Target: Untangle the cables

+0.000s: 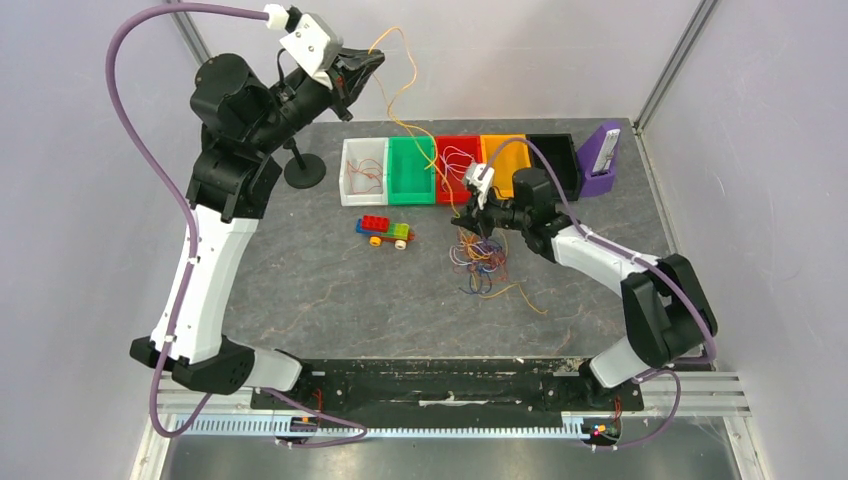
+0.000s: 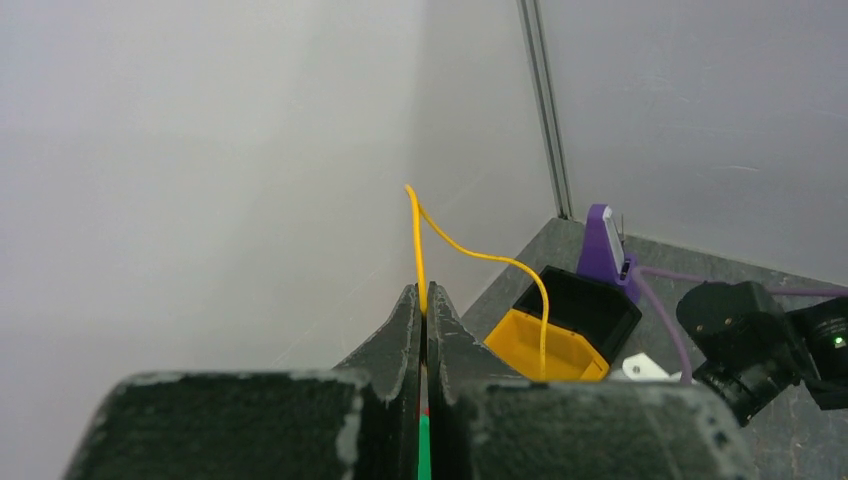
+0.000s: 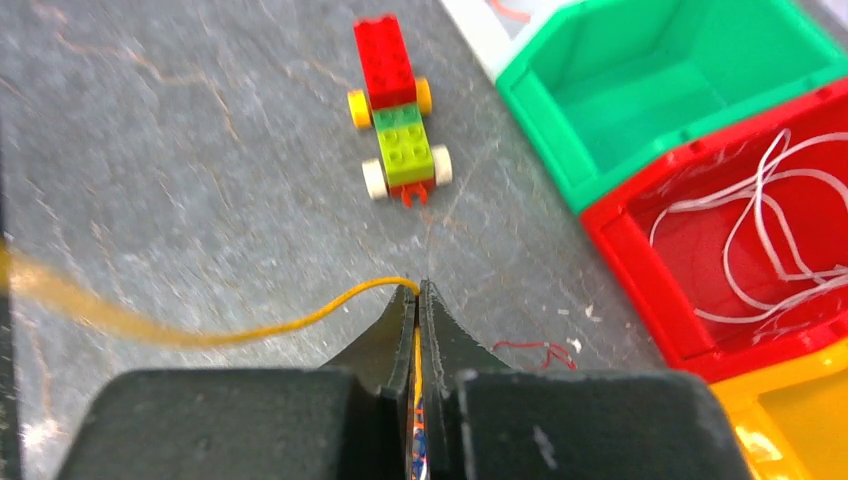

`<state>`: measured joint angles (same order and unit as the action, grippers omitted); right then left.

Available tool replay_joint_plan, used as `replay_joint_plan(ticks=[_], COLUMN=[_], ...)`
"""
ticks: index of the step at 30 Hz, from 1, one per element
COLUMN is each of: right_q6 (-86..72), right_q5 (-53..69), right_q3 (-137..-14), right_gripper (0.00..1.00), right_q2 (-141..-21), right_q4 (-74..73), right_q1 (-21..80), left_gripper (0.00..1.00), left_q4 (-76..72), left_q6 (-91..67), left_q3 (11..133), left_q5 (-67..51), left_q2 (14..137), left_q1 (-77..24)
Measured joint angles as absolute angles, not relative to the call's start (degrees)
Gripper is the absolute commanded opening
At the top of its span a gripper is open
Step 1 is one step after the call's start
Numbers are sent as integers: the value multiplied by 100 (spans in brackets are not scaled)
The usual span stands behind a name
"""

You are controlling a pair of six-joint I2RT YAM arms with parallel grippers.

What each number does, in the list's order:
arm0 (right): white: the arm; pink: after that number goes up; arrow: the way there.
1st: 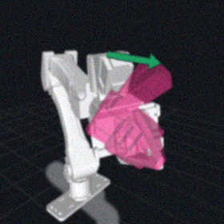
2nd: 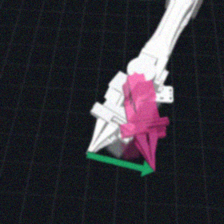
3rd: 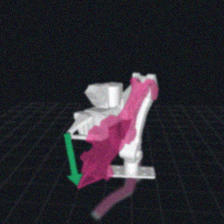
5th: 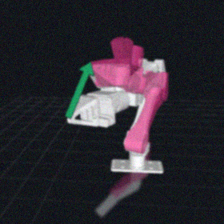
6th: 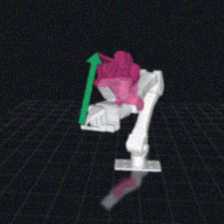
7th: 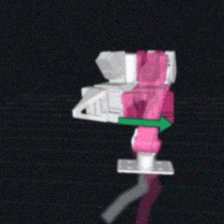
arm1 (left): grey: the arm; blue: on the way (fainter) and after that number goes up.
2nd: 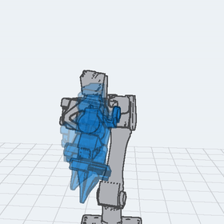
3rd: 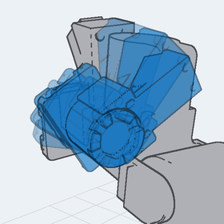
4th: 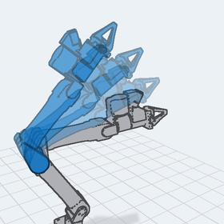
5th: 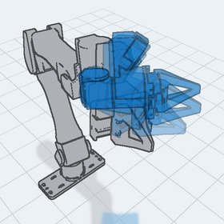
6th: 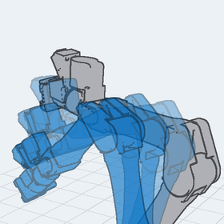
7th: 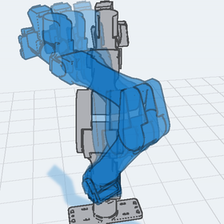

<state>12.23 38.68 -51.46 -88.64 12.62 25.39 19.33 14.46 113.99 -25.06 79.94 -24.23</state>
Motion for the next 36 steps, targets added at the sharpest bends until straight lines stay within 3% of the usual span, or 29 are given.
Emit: replay_joint_plan(ticks=[6, 14, 21, 31, 36], right_q6=[322, -731, -1245, -1455, -1719], right_q5=[4112, 4397, 4519, 4512, 4504], right_q3=[-5616, -6381, -6469, -6217, -7419], right_gripper=[0, 0, 0, 0, 0], right_q2=[-8003, -6541, -6917, -7242, -7166], right_q4=[1282, 2043, 2095, 1806, 1758], right_q1=[2536, 2534, 2526, 2528, 2528], left_gripper=[2, 2, 2, 2, 2], left_q4=[1776, 1747, 1761, 1741, 1710], left_q6=[1282, 902, 471, 491, 521], left_q3=[10641, 8726, 7872, 7765, 7876], left_q5=[-2333, -2351, -3273, -3365, -3310], left_q2=[7743, 7293, 7231, 6991, 6945], left_q1=[-2423, -2423, -2427, -2445, -2445])
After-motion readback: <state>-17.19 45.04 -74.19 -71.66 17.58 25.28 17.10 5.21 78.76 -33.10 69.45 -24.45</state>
